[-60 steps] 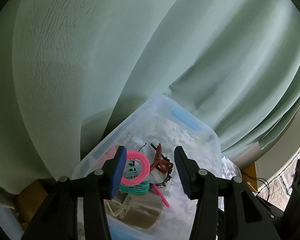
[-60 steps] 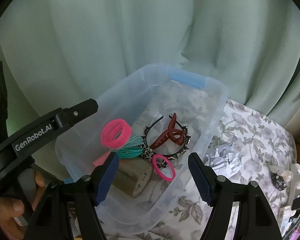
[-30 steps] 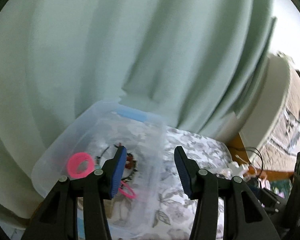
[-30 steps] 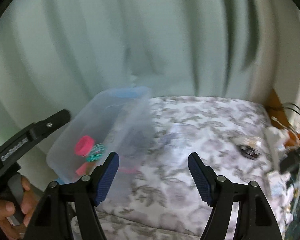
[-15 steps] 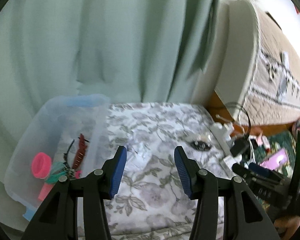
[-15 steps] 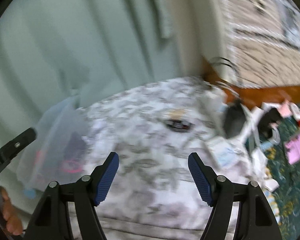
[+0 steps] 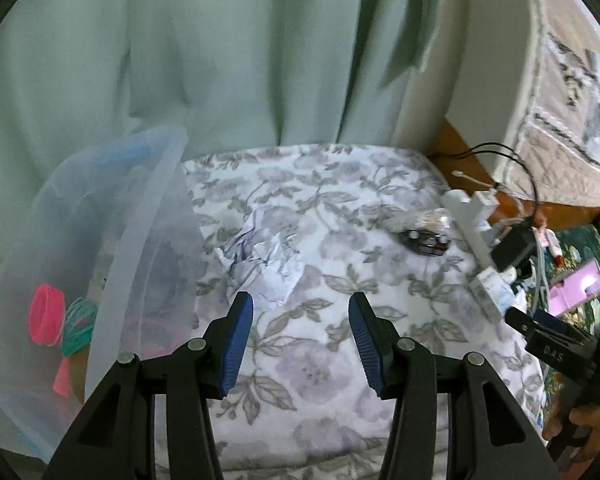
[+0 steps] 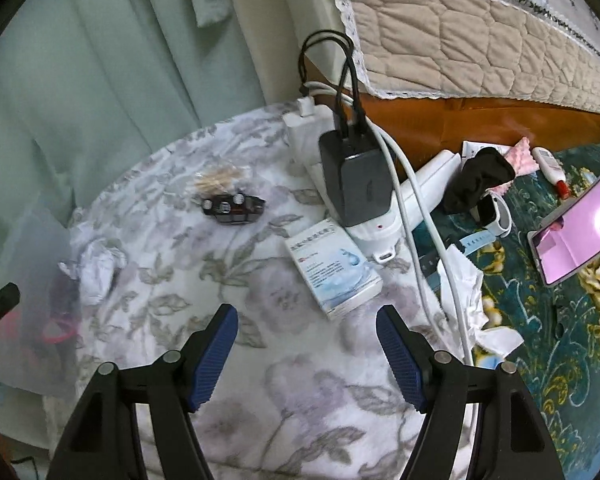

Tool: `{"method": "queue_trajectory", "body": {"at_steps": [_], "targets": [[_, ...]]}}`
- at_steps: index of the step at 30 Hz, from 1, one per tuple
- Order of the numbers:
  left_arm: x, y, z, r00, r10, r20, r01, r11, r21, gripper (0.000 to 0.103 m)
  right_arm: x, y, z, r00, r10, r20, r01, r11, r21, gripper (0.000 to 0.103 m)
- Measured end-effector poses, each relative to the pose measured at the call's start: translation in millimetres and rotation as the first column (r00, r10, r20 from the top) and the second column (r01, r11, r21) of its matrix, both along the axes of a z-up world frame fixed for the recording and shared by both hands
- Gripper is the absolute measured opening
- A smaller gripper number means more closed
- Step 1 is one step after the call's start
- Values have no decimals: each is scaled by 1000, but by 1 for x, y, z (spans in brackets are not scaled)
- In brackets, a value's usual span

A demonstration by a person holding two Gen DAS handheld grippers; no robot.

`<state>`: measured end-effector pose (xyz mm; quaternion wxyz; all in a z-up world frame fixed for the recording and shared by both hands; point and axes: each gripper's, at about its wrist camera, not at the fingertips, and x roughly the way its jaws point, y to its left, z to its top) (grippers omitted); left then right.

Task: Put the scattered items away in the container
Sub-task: 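Withdraw both open tools from the bin toward the items on the bed, then grasp the crumpled white paper with the left tool and lift it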

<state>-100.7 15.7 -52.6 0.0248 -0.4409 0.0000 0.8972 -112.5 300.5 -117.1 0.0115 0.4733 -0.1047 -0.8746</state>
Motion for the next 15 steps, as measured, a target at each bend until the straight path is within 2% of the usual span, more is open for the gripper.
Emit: {"method": "queue_trajectory", "body": {"at_steps": [6, 10, 15], "targets": [[-33, -1, -29, 999, 25, 46, -23, 998, -57, 52, -15, -4, -14, 1000, 8, 27, -10, 998, 55, 75], [-57, -2, -58, 991, 75, 114, -66, 994, -86, 52, -22, -5, -22, 999, 8, 46, -11, 997, 70, 75], [-73, 2, -81, 986, 71, 151, -54, 992, -116, 52, -30, 0, -30, 997, 2, 74, -7, 998, 70, 75]]}}
